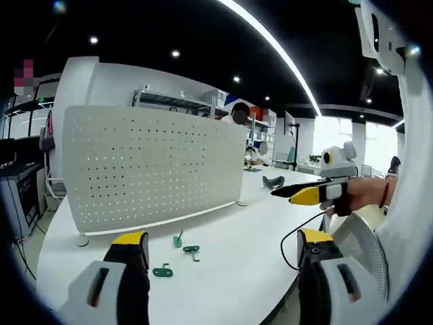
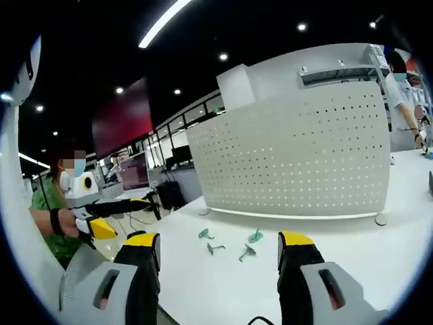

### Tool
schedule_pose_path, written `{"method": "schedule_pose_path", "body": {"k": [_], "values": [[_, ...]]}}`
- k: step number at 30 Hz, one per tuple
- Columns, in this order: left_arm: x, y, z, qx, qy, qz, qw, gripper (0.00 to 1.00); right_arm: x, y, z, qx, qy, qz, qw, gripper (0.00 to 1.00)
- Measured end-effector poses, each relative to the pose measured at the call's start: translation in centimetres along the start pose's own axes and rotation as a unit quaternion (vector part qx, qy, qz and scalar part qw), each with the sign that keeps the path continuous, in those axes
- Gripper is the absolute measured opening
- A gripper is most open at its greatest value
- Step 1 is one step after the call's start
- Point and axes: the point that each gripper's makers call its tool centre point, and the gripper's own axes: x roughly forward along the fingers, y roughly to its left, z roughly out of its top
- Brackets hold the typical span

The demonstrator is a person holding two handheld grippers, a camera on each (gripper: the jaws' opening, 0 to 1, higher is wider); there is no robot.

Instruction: Insert the hook assembly into the mounting plate slot until the hook locks in place.

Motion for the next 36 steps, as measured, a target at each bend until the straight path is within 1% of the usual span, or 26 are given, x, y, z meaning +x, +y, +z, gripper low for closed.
{"method": "schedule_pose_path", "body": {"k": [4, 6, 7, 9, 11, 15, 18, 26, 29, 33, 34, 36], "values": [[0.0, -0.2, -0.2, 0.005, 0.007, -0.002, 1.0, 0.93, 0.0, 0.0, 0.0, 0.004, -0.002, 0.001, 1.0, 0.71], [0.1, -0.3, -0.2, 0.005, 0.008, -0.003, 1.0, 0.92, 0.0, 0.0, -0.2, 0.0, 0.003, 0.002, 1.0, 0.71], [0.1, -0.3, -0.3, 0.004, 0.009, -0.003, 0.9999, 0.92, 0.0, 0.0, -0.3, -0.002, 0.007, 0.001, 1.0, 0.71], [0.1, -0.4, -0.4, 0.002, 0.01, -0.003, 0.9999, 0.92, 0.1, 0.0, -0.7, -0.019, 0.021, 0.003, 0.9996, 0.71], [0.1, -0.4, -0.7, 0.0, 0.013, -0.004, 0.9999, 0.91, 0.2, 0.1, -1.1, -0.019, 0.03, 0.004, 0.9994, 0.7], [0.3, -0.7, -1.0, -0.001, 0.019, -0.008, 0.9998, 0.91, 0.3, 0.2, -1.1, -0.014, 0.029, 0.008, 0.9995, 0.7], [0.4, -0.7, -1.0, -0.006, 0.016, -0.006, 0.9998, 0.91, 0.5, 0.5, -1.0, -0.014, 0.028, 0.01, 0.9994, 0.7], [0.6, 0.0, -1.2, -0.011, 0.021, -0.001, 0.9997, 0.9, 0.6, 0.8, -1.5, -0.016, 0.038, 0.008, 0.9991, 0.69], [0.8, 0.3, -1.3, -0.013, 0.022, -0.001, 0.9997, 0.89, 0.6, 0.9, -1.4, -0.015, 0.033, 0.007, 0.9993, 0.69], [1.2, 0.4, -1.6, -0.016, 0.023, -0.001, 0.9996, 0.89, 0.6, 0.9, -1.5, -0.013, 0.035, 0.009, 0.9993, 0.69], [1.4, 0.4, -1.8, -0.021, 0.029, -0.001, 0.9994, 0.88, 0.5, 0.8, -1.6, -0.014, 0.036, 0.008, 0.9992, 0.69], [1.6, 0.4, -1.8, -0.025, 0.03, 0.0, 0.9992, 0.88, 0.4, 0.7, -1.7, -0.012, 0.036, 0.005, 0.9993, 0.69]]}}
